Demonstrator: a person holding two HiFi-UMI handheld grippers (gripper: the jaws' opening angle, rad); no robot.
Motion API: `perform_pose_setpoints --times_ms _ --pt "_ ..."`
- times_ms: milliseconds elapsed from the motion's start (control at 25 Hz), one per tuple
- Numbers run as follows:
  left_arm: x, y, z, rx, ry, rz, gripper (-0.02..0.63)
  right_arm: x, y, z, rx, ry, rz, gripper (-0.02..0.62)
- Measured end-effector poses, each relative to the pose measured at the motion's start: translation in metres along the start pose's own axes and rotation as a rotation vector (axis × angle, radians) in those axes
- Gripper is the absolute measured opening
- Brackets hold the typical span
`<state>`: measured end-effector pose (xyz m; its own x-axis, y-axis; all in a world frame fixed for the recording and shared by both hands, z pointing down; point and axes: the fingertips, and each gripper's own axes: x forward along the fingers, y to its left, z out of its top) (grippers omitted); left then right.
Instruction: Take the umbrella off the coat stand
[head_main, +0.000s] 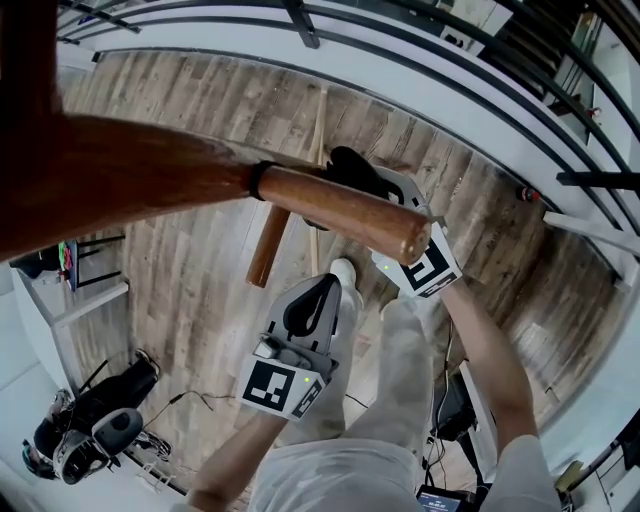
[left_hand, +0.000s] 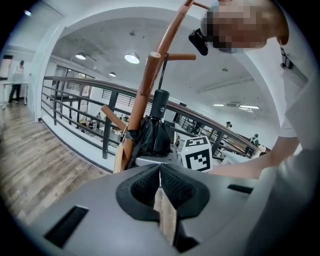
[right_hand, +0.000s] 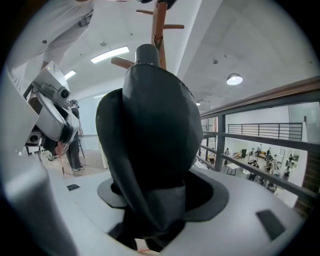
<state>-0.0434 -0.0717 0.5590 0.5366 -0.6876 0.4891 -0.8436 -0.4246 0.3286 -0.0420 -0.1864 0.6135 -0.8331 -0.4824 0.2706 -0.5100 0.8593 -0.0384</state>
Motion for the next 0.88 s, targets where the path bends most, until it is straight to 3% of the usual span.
perform_pose_setpoints --times_ms 880 --pt "-0.006 -0.013 0.020 0.014 -0.008 -0.032 0.025 -0.015 0.008 0.021 -0.003 0.032 -0.027 0.275"
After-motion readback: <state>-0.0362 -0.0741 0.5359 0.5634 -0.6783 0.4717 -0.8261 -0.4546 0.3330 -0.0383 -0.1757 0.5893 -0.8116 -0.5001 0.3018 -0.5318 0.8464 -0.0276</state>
